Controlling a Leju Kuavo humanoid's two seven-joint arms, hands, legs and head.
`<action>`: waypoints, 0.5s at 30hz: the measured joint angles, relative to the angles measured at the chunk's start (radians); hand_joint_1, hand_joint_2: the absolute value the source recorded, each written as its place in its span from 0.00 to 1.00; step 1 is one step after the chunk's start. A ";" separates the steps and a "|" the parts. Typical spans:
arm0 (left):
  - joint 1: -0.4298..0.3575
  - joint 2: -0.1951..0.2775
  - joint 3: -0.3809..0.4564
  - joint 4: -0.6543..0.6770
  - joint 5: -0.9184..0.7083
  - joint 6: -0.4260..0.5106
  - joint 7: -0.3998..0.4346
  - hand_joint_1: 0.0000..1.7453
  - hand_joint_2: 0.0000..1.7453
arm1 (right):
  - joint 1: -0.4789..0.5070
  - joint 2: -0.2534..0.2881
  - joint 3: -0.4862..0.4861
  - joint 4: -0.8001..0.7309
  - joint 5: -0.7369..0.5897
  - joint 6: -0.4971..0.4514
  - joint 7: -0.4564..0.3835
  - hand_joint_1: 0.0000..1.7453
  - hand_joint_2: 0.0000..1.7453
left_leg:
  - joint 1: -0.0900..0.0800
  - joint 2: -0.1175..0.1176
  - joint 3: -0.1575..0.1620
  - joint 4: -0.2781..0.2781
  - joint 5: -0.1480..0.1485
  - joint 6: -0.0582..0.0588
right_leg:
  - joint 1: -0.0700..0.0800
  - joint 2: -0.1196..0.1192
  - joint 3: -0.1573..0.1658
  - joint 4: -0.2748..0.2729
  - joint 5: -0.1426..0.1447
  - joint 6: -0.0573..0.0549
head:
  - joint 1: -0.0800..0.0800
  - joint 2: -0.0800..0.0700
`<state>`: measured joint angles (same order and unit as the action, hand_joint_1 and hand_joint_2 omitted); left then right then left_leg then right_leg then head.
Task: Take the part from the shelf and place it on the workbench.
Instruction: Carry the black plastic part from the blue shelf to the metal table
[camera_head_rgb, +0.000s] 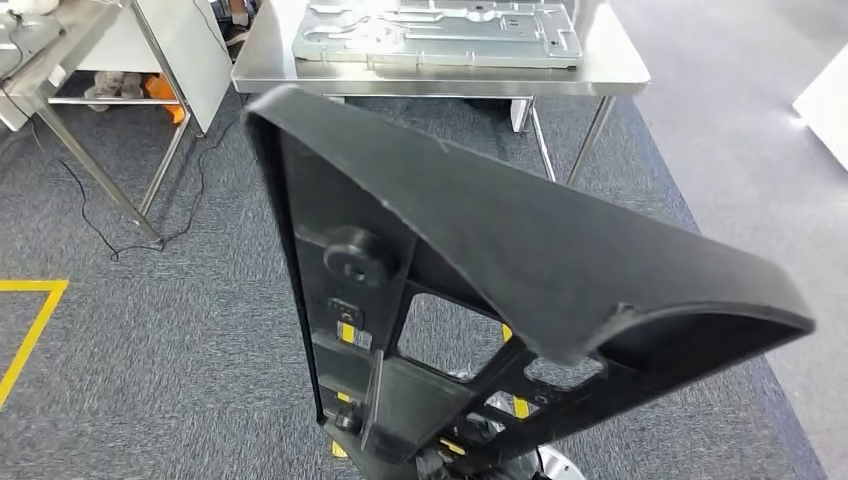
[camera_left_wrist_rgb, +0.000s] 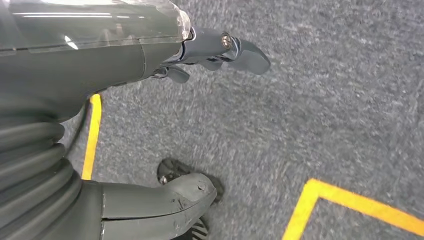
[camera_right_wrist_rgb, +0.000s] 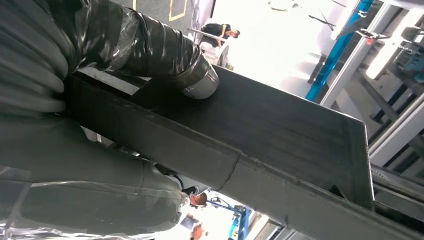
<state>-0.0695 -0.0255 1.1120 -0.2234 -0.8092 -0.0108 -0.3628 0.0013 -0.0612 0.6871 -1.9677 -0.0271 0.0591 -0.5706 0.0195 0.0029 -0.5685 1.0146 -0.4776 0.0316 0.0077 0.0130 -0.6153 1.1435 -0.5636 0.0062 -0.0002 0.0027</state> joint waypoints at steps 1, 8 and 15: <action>0.000 0.000 0.000 0.000 0.000 0.000 0.000 0.00 1.00 | 0.000 -0.001 0.000 0.000 0.000 0.000 0.000 1.00 1.00 | 0.000 0.002 0.000 0.000 -0.001 0.002 | -0.004 -0.002 -0.035 0.067 -0.031 0.004 | 0.000 0.000; 0.000 0.000 0.000 0.000 -0.002 -0.007 0.000 0.00 1.00 | 0.002 -0.005 -0.001 0.002 0.002 -0.001 0.000 1.00 1.00 | -0.002 0.004 0.015 0.001 -0.013 -0.013 | -0.017 -0.013 0.019 -0.079 0.083 0.006 | 0.000 0.000; -0.002 0.001 0.000 0.000 -0.007 -0.020 -0.002 0.00 1.00 | 0.005 -0.004 -0.003 0.000 0.003 -0.003 -0.007 1.00 1.00 | 0.001 0.005 -0.021 0.094 -0.074 -0.046 | -0.016 -0.012 0.052 -0.139 0.093 -0.031 | 0.000 0.000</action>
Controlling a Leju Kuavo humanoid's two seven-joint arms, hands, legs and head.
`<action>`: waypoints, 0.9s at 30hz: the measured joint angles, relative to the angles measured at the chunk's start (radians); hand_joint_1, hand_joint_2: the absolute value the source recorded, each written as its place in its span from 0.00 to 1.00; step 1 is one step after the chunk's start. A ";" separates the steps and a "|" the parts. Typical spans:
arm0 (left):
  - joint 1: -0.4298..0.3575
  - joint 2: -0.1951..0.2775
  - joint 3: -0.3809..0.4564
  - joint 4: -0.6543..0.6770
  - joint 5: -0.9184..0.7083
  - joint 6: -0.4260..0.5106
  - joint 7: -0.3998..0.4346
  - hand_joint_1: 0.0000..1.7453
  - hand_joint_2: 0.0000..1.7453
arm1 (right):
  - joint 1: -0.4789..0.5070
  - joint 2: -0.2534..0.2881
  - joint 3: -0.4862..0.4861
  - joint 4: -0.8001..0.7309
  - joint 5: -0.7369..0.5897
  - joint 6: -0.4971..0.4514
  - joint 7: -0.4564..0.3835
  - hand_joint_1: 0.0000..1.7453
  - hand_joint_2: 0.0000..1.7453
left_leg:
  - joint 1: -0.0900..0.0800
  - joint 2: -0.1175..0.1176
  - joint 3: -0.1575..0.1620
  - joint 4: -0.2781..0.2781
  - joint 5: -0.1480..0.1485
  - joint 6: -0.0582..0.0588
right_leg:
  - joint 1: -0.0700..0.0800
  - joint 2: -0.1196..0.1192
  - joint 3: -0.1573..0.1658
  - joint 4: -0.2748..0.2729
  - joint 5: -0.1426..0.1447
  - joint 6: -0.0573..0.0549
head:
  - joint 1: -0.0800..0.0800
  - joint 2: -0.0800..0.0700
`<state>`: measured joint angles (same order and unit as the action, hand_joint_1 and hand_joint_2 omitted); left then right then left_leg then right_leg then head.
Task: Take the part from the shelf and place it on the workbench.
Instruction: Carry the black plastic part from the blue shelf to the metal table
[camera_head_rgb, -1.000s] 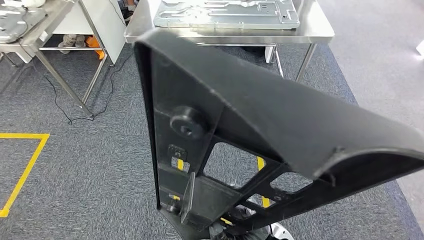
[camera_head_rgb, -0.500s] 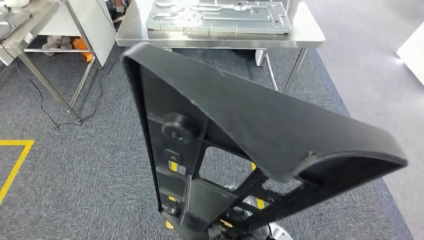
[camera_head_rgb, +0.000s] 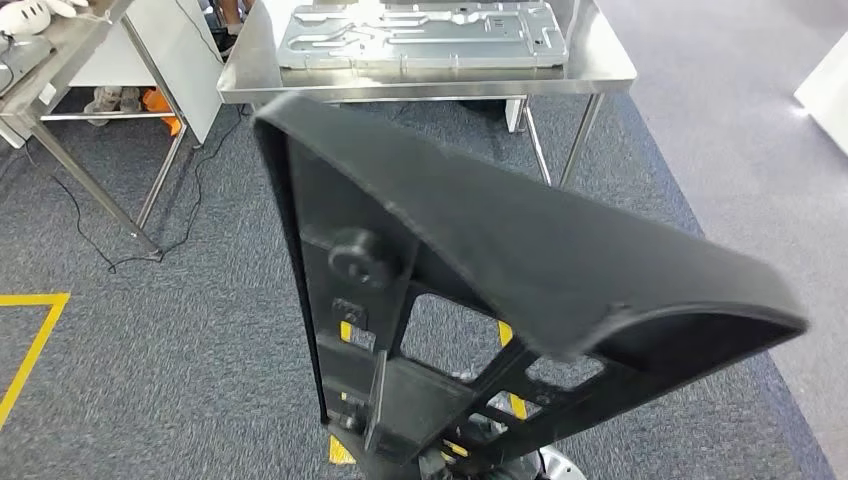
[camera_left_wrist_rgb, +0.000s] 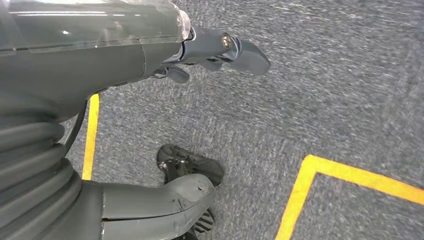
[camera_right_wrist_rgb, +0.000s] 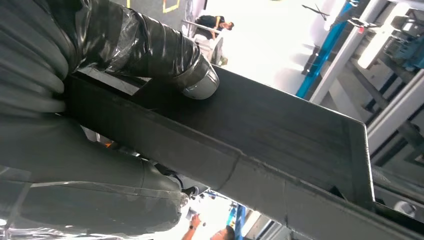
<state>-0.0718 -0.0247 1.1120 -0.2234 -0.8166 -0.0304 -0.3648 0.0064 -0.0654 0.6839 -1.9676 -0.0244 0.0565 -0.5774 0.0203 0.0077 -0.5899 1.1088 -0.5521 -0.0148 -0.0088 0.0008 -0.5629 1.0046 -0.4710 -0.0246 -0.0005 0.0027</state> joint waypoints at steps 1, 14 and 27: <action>0.001 0.001 0.000 0.000 0.000 -0.001 0.000 0.00 1.00 | 0.001 0.000 0.000 0.000 0.000 0.000 -0.001 1.00 1.00 | 0.000 -0.001 -0.034 0.068 -0.032 -0.002 | 0.001 0.000 0.002 -0.001 -0.001 -0.004 | 0.000 0.000; 0.007 0.004 0.000 0.000 -0.006 -0.008 -0.012 0.00 1.00 | 0.011 0.000 -0.004 -0.003 0.000 -0.010 -0.005 1.00 1.00 | 0.001 -0.003 0.031 -0.099 0.068 0.037 | 0.012 0.008 0.007 0.047 -0.055 0.031 | 0.000 0.000; 0.005 0.004 0.000 0.000 -0.014 -0.010 -0.017 0.00 1.00 | 0.021 0.000 -0.012 -0.008 0.002 -0.018 -0.010 1.00 1.00 | -0.001 0.000 0.103 -0.113 0.001 0.011 | 0.006 0.002 -0.044 0.034 0.006 0.023 | 0.000 0.000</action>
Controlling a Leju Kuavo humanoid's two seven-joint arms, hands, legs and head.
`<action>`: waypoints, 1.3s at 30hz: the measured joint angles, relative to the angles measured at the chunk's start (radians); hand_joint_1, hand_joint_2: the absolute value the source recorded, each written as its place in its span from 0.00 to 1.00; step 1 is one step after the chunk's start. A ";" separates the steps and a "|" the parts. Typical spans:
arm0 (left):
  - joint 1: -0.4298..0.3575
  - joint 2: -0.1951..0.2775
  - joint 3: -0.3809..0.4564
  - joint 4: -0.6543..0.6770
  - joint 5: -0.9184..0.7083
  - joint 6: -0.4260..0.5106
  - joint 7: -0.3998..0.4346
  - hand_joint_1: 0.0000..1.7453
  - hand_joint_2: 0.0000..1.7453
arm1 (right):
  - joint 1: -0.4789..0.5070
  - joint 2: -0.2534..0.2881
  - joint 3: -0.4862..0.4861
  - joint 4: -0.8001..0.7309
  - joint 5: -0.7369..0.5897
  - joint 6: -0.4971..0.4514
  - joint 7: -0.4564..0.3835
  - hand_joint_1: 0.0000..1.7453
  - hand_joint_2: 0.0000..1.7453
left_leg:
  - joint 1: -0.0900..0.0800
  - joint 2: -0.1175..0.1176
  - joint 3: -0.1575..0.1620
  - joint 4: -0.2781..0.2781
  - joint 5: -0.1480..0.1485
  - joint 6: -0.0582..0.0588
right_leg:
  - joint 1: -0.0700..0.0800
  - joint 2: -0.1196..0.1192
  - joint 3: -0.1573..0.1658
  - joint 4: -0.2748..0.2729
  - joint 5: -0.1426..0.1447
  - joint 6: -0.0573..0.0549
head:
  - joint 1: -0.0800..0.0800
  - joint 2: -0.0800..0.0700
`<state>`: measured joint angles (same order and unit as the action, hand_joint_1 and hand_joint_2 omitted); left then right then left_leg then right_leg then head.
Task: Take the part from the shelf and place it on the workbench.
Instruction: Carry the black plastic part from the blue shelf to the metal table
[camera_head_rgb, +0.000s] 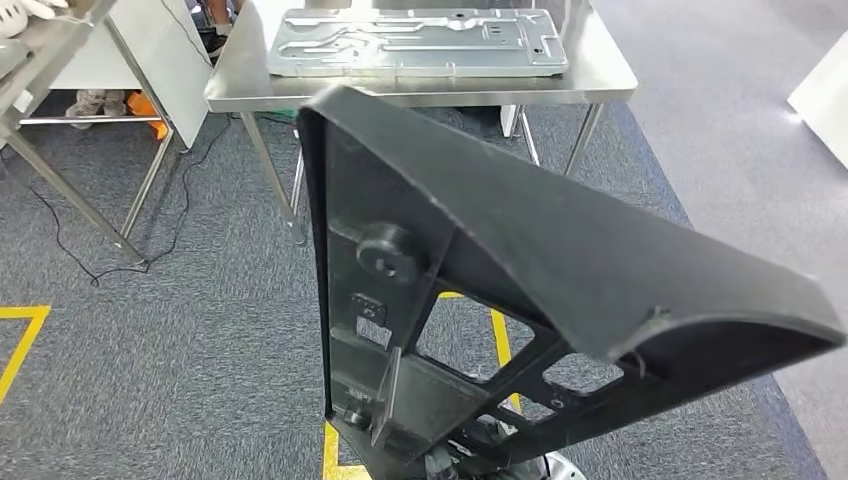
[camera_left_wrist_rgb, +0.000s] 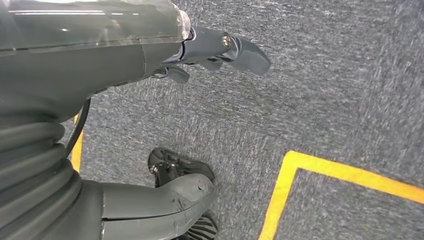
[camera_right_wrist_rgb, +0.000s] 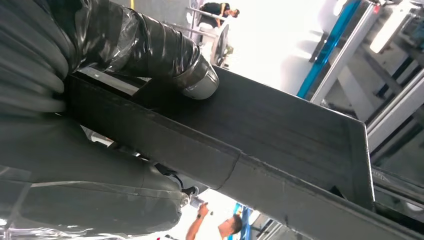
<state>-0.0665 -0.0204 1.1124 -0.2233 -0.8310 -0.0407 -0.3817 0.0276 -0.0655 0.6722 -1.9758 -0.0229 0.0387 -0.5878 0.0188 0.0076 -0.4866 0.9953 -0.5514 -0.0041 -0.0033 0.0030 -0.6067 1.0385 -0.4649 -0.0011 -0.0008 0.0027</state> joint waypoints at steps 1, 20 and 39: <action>-0.002 0.000 0.000 0.000 -0.001 -0.001 -0.001 0.00 1.00 | 0.002 0.000 0.000 -0.001 0.001 0.000 -0.001 1.00 1.00 | 0.001 0.001 0.006 0.003 -0.005 -0.005 | -0.001 0.001 0.009 -0.007 -0.004 -0.006 | 0.000 0.000; 0.006 0.007 0.000 0.000 -0.014 -0.006 -0.005 0.00 1.00 | 0.008 0.001 -0.002 -0.007 0.009 -0.014 -0.006 1.00 1.00 | 0.000 -0.007 -0.054 0.009 0.060 0.038 | -0.004 0.004 0.049 0.160 -0.140 0.024 | -0.001 0.000; -0.001 0.004 0.000 0.000 -0.019 -0.006 -0.012 0.00 1.00 | 0.011 0.001 -0.003 -0.009 0.015 -0.017 -0.006 1.00 1.00 | 0.001 -0.008 -0.150 0.281 -0.126 -0.009 | 0.003 0.003 0.038 0.000 -0.029 -0.035 | 0.002 0.000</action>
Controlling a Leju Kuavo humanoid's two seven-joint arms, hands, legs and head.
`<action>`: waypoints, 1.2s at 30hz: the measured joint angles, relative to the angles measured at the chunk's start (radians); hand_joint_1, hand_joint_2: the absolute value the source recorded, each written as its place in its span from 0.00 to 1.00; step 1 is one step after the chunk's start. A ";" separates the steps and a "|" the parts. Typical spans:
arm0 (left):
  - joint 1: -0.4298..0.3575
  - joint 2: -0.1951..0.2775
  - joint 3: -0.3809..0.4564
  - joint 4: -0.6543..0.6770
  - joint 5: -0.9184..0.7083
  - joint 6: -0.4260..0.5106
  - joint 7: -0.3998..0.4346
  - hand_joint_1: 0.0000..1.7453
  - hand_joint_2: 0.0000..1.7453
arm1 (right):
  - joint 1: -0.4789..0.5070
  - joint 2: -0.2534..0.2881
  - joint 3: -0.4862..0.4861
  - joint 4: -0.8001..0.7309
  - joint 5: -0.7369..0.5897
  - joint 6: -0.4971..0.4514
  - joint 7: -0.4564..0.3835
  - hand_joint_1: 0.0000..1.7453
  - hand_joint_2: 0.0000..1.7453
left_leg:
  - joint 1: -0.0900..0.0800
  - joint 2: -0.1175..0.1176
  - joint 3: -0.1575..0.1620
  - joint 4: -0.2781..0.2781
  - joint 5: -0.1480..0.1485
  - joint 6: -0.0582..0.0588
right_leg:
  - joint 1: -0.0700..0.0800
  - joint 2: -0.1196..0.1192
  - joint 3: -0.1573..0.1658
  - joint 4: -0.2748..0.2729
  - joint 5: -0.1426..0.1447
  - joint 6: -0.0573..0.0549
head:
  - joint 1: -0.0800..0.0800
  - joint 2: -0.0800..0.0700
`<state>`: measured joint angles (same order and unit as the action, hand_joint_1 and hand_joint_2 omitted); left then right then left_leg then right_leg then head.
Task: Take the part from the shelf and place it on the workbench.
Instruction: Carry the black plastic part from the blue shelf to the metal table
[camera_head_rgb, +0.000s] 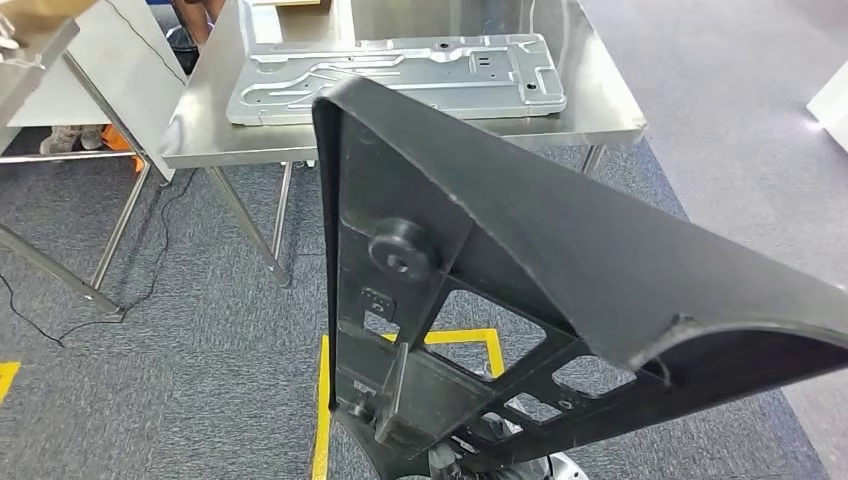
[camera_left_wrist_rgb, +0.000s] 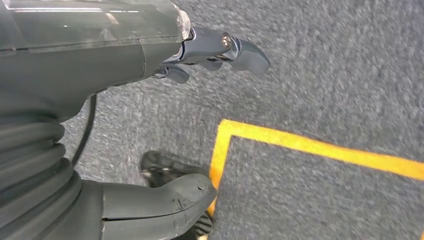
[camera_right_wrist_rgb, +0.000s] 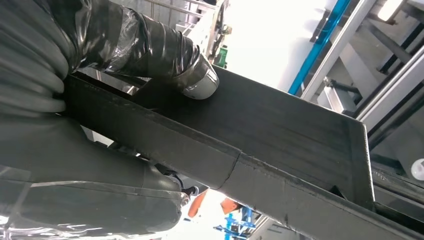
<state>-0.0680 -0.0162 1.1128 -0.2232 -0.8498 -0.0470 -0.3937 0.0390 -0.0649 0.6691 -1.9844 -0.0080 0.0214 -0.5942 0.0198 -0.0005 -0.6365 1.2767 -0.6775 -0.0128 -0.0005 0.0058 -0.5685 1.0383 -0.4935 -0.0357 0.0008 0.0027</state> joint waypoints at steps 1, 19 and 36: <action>0.001 0.000 0.000 0.000 0.000 0.000 0.000 0.00 1.00 | 0.000 0.000 0.000 0.000 0.000 0.000 0.000 1.00 1.00 | -0.003 0.000 0.000 -0.044 0.036 0.007 | 0.003 0.001 0.014 0.000 -0.009 0.000 | 0.000 0.000; 0.006 -0.002 0.000 0.000 -0.002 -0.002 -0.003 0.00 1.00 | 0.008 -0.004 0.000 0.000 0.016 -0.013 0.008 1.00 1.00 | -0.006 -0.009 0.112 -0.251 0.163 0.038 | -0.011 -0.003 -0.033 0.042 -0.015 0.062 | 0.000 0.000; 0.008 -0.005 0.007 0.000 0.002 -0.002 -0.004 0.00 1.00 | 0.031 -0.006 -0.002 -0.001 0.059 -0.054 0.023 1.00 1.00 | -0.019 -0.002 0.032 -0.232 0.216 0.023 | -0.004 -0.007 0.077 -0.013 -0.056 0.024 | 0.000 0.000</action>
<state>-0.0605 -0.0210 1.1202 -0.2228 -0.8482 -0.0493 -0.3978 0.0698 -0.0705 0.6675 -1.9856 0.0509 -0.0324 -0.5716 0.0006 -0.0022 -0.6045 1.0445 -0.4612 0.0101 -0.0045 -0.0008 -0.4918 1.0250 -0.5498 -0.0120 0.0006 0.0027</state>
